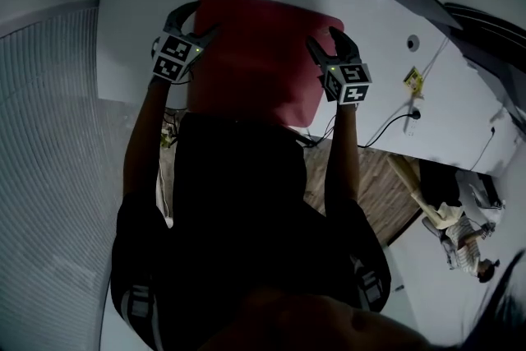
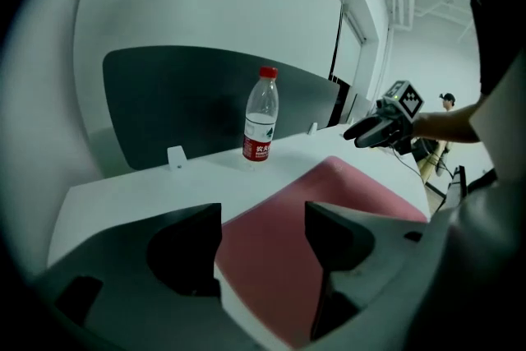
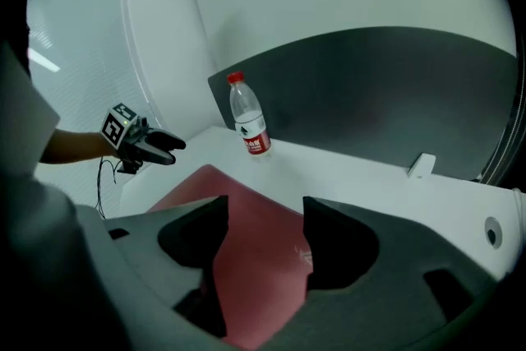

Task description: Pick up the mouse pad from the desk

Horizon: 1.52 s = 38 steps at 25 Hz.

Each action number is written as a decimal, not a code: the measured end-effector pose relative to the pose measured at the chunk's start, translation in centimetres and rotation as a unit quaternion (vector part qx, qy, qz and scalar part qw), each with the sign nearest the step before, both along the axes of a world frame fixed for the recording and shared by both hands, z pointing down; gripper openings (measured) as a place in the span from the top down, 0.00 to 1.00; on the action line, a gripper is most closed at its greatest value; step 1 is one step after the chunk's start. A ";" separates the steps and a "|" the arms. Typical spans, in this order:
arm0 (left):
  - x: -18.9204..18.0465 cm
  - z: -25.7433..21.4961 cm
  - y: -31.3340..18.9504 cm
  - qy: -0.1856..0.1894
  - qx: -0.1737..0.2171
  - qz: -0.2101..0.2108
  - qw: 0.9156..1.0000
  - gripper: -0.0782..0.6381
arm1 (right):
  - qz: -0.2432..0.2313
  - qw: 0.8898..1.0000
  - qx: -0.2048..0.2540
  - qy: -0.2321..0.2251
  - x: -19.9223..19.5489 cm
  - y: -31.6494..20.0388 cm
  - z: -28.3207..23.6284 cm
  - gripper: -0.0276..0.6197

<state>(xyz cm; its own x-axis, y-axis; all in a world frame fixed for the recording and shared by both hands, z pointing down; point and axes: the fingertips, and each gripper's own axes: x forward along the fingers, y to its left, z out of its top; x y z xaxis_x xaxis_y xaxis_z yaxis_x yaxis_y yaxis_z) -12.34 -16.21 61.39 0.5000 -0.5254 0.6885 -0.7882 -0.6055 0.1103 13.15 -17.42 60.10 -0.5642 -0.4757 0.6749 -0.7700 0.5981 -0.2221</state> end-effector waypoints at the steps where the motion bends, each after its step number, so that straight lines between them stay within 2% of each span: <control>1: 0.0 0.7 -0.3 -0.002 -0.008 0.007 1.000 0.48 | 0.001 1.000 -0.006 0.005 0.5 -0.2 0.9 0.54; 4: -0.5 2.4 -1.1 -0.012 -0.027 0.025 0.999 0.46 | -0.001 0.999 -0.022 0.028 1.4 -0.6 3.0 0.53; 10: -1.1 4.9 -1.3 -0.021 -0.055 0.041 0.997 0.44 | -0.021 0.994 -0.034 0.102 3.1 -1.3 5.8 0.49; 13: -1.1 5.7 -1.3 -0.026 -0.060 0.045 0.997 0.44 | -0.025 0.992 -0.037 0.122 3.8 -1.9 6.7 0.48; 29: -1.2 9.2 -1.7 -0.056 -0.093 0.053 0.993 0.42 | -0.051 0.983 -0.092 0.152 5.9 -2.6 11.2 0.47; 38: -1.2 9.7 -2.5 -0.075 -0.095 0.057 0.991 0.42 | -0.057 0.983 -0.102 0.145 6.1 -2.9 11.2 0.45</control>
